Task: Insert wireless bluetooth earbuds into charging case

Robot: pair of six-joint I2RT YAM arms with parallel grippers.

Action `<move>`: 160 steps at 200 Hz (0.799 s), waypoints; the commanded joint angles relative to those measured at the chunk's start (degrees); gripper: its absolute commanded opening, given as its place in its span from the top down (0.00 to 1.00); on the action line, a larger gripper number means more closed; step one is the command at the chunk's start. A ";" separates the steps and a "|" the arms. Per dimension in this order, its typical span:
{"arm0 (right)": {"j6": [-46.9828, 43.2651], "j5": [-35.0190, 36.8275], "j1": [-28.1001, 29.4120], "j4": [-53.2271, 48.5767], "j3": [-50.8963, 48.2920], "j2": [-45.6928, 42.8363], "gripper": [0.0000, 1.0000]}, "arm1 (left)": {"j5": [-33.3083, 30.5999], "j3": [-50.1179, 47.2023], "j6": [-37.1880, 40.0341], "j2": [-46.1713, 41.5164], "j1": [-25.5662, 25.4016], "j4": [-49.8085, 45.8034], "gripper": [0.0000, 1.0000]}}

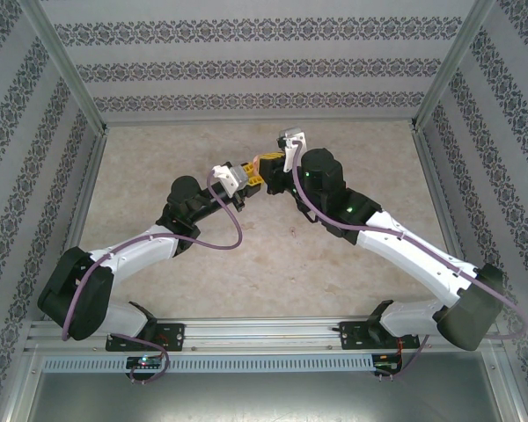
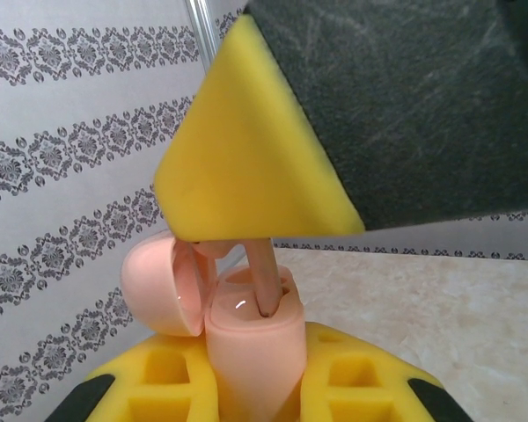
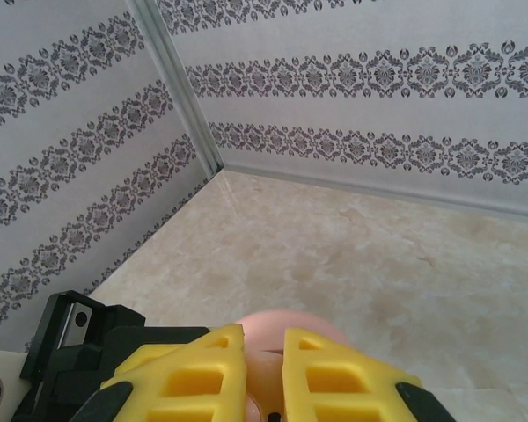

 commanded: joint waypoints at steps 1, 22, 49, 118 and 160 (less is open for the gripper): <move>0.47 -2.96 -0.61 0.18 -1.30 0.24 0.87 | 1.52 2.32 -0.57 -1.92 -1.18 1.40 1.00; -0.52 -6.04 -0.43 0.07 -2.21 -0.25 0.87 | 1.34 2.65 -0.63 -1.90 -1.20 1.20 1.00; -1.55 -8.61 -0.30 -0.46 -3.68 -1.14 0.87 | 1.15 2.79 -0.69 -1.83 -1.19 1.21 1.00; 1.39 -5.94 -2.01 -3.86 0.78 -1.99 0.42 | 0.84 2.66 -2.06 -0.46 -1.26 2.31 1.00; 11.26 -5.96 -9.93 -6.16 0.58 -9.55 0.28 | -1.09 1.02 -3.12 0.29 -1.27 5.29 1.00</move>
